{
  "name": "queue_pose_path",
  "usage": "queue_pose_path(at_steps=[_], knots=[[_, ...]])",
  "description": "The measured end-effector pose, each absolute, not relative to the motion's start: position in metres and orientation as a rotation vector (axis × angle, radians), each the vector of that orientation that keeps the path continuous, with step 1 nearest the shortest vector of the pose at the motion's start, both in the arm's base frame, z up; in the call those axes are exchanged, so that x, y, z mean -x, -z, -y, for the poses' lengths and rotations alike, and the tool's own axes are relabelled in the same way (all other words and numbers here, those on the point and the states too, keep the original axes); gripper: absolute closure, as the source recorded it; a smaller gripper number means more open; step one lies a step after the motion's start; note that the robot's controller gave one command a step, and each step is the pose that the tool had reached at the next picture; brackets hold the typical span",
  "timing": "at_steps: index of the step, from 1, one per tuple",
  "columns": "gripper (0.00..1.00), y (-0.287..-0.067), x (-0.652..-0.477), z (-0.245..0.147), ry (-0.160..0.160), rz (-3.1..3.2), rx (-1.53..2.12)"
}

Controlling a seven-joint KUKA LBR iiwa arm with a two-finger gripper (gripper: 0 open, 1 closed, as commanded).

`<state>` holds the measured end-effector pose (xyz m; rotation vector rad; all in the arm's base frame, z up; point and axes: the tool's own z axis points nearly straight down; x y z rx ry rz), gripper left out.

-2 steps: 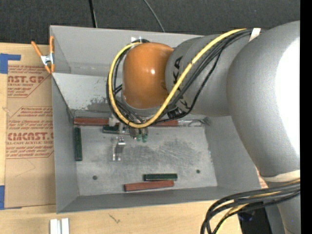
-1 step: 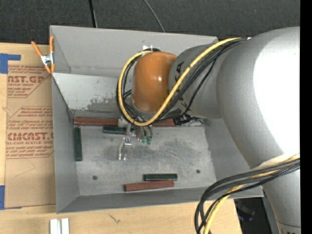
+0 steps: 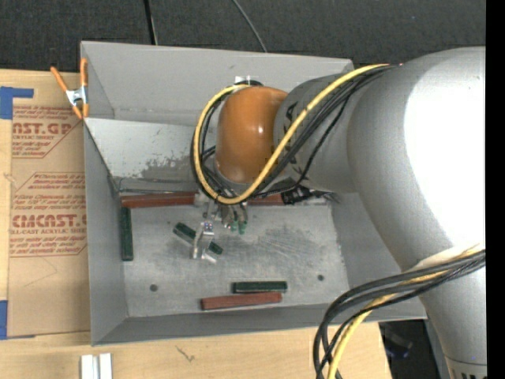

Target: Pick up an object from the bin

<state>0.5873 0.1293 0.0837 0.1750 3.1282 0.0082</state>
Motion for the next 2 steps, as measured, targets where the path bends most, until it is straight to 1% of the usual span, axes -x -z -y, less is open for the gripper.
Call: queue_pose_path(at_steps=[1, 2], knots=[[0.00, -0.096, -0.586, -0.118, -0.002, -3.132, -0.237], [0.00, -0.075, -0.591, -0.118, -0.001, -3.133, -0.189]])
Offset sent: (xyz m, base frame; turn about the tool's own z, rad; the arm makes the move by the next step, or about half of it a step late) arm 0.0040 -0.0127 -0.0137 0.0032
